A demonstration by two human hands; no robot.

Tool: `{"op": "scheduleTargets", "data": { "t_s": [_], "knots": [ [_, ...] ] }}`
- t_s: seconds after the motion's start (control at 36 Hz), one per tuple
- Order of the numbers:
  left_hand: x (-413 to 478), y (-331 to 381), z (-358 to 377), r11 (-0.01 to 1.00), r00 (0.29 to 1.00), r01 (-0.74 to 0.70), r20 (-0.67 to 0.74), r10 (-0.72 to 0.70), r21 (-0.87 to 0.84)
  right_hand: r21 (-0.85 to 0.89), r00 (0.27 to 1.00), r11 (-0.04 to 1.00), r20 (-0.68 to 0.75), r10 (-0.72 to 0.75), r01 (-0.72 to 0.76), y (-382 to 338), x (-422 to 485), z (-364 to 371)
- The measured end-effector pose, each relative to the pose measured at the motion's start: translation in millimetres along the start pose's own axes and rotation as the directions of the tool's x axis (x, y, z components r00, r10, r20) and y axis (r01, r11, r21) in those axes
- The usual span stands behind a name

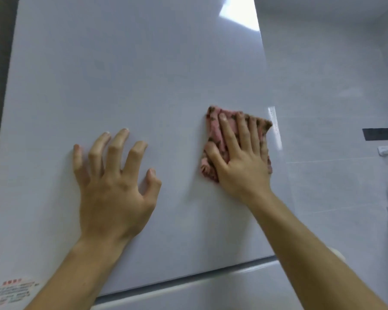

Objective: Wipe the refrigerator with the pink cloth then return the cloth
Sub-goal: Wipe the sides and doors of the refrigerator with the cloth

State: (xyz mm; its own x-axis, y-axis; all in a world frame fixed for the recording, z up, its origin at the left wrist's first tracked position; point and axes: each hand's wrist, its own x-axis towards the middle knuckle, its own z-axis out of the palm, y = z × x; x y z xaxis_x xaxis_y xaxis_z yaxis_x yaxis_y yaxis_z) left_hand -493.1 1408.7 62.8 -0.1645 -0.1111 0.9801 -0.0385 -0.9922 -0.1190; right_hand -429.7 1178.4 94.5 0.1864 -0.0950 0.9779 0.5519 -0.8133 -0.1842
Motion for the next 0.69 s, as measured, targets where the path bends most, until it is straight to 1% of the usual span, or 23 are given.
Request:
{"op": "scheduleTargets", "data": {
  "t_s": [0.08,0.19,0.31,0.42,0.47,0.58,0.69],
  "knots": [
    [1,0,0,1.0,1.0,0.002,0.006,-0.002,0.0,0.023,0.999,0.999,0.045,0.03,-0.031,2,26,-6],
    [1,-1,1,1.0,1.0,0.001,0.003,-0.001,0.009,0.036,0.999,0.999,0.012,0.033,-0.034,5,18,-4],
    [1,-1,2,1.0,1.0,0.003,0.0,-0.003,0.007,0.045,0.993,0.996,-0.079,0.086,-0.083,17,-26,3],
    [1,-1,0,1.0,1.0,0.005,0.009,-0.005,-0.012,0.032,0.991,0.995,-0.082,0.102,-0.099,33,-93,10],
    [1,-1,-1,1.0,1.0,0.009,0.018,-0.009,-0.027,0.027,0.992,0.994,-0.067,0.107,-0.106,36,-111,12],
    [-1,1,-1,0.999,1.0,0.01,0.02,-0.01,-0.036,0.036,0.992,0.993,-0.059,0.115,-0.113,38,-105,11],
    [-3,12,-2,0.999,0.999,0.016,0.044,-0.014,-0.045,0.016,0.994,0.995,-0.051,0.099,-0.098,43,-71,3]
  ]
}}
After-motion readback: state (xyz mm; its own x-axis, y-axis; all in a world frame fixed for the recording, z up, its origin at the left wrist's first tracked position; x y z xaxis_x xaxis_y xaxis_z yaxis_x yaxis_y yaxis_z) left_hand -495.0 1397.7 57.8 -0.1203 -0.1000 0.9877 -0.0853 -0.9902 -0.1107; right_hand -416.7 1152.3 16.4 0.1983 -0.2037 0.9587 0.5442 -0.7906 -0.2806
